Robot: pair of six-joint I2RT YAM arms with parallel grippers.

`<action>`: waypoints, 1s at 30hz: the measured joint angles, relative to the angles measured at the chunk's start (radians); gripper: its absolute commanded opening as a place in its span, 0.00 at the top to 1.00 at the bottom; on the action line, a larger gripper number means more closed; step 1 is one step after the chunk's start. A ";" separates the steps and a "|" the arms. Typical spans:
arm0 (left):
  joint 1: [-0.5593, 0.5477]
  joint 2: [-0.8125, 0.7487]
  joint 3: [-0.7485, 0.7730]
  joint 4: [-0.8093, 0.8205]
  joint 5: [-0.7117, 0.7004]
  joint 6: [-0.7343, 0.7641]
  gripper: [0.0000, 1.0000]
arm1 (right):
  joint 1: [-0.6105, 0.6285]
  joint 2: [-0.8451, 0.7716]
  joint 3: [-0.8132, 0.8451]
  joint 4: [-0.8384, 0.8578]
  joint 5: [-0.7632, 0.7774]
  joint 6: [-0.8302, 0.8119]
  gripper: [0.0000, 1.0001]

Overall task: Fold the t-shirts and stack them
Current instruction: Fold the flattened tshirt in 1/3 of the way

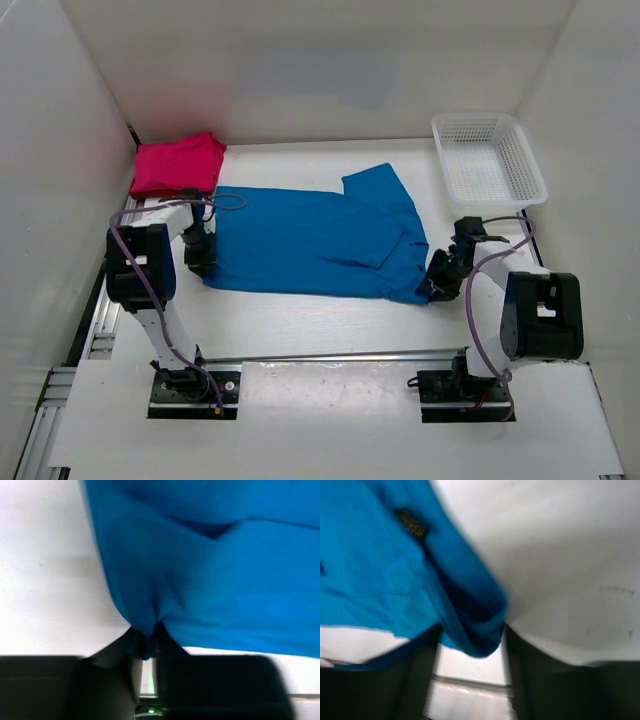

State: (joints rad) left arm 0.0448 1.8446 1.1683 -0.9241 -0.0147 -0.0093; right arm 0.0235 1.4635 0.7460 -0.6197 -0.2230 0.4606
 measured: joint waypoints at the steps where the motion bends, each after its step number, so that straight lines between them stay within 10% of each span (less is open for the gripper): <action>1: -0.002 0.001 0.002 0.000 0.008 0.002 0.87 | -0.010 0.006 -0.007 0.026 -0.008 0.007 0.66; 5: -0.003 0.002 0.004 0.000 0.010 0.008 0.90 | -0.033 0.020 -0.025 0.060 -0.037 0.010 1.00; 23: 0.050 -0.206 -0.170 -0.044 -0.154 0.001 0.90 | -0.103 -0.166 -0.087 -0.123 -0.058 0.028 0.93; 25: 0.051 -0.224 -0.229 -0.051 -0.177 0.001 0.76 | -0.091 -0.175 -0.118 -0.148 -0.061 0.043 0.74; 27: 0.052 -0.227 -0.274 -0.068 -0.215 0.008 0.39 | -0.075 -0.179 -0.135 -0.166 -0.061 0.060 0.58; 30: 0.056 -0.231 -0.299 -0.070 -0.318 0.010 0.30 | -0.072 -0.180 -0.146 -0.171 -0.045 0.082 0.53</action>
State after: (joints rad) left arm 0.1009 1.6135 0.8692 -0.9943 -0.3328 0.0002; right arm -0.0490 1.2831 0.5999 -0.7906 -0.2680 0.5426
